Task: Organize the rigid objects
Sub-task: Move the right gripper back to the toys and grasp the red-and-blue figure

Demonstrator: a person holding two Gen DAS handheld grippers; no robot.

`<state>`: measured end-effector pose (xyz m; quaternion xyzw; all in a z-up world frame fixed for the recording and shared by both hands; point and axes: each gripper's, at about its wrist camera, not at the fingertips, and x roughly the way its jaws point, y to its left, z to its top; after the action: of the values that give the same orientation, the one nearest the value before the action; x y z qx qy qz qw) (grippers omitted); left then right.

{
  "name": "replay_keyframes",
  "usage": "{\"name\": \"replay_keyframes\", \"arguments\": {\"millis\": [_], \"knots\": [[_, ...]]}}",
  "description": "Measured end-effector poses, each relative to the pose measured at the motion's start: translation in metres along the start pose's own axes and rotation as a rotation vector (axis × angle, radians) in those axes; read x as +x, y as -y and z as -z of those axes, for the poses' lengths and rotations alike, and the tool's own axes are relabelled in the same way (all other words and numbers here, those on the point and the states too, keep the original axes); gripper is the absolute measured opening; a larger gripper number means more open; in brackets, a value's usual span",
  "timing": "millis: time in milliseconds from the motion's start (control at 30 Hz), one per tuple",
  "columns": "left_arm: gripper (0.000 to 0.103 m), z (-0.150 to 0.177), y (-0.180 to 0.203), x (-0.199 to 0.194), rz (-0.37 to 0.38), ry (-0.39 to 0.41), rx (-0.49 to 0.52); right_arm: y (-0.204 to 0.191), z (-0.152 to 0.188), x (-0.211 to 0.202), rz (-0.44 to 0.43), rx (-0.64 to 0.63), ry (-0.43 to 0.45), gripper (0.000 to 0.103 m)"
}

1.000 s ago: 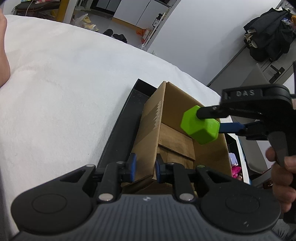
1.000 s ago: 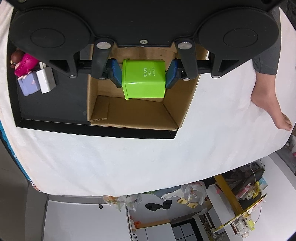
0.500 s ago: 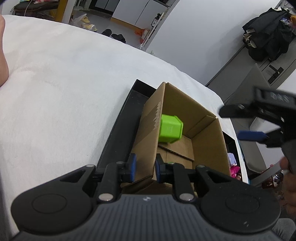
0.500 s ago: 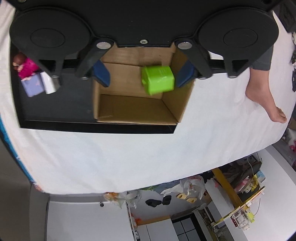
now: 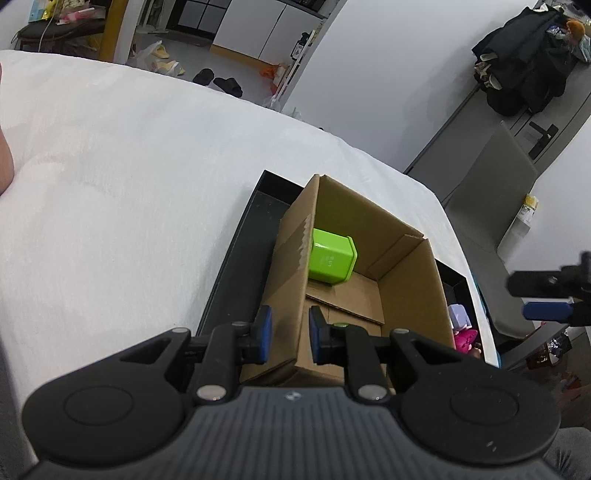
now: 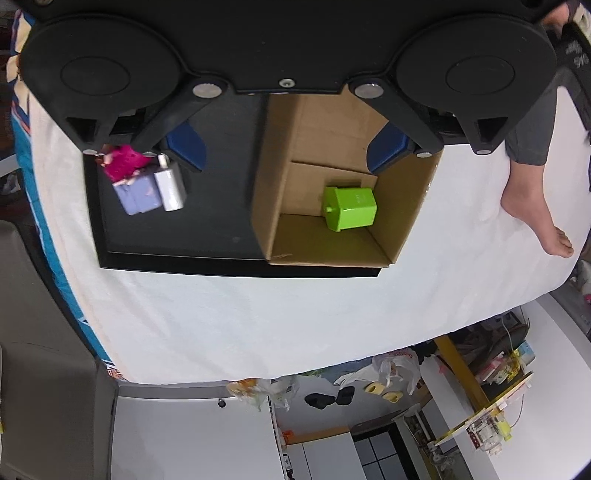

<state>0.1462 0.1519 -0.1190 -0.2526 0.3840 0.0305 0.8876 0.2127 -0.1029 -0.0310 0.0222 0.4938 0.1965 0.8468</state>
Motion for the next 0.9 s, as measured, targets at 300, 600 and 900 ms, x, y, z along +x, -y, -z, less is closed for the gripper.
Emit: {"name": "replay_keyframes", "arguments": {"millis": [300, 600, 900], "knots": [[0.019, 0.000, 0.004, 0.009, -0.041, -0.017, 0.015, 0.033, 0.010, -0.012, 0.006, 0.045, 0.009, 0.096], [0.019, 0.002, 0.007, 0.017, -0.062, -0.028, 0.023, 0.067, 0.025, -0.001, 0.032, 0.129, -0.017, 0.090], [0.017, 0.003, 0.012, 0.020, -0.097, -0.018, 0.051, 0.098, 0.038, 0.023, 0.025, 0.210, -0.062, 0.078]]}}
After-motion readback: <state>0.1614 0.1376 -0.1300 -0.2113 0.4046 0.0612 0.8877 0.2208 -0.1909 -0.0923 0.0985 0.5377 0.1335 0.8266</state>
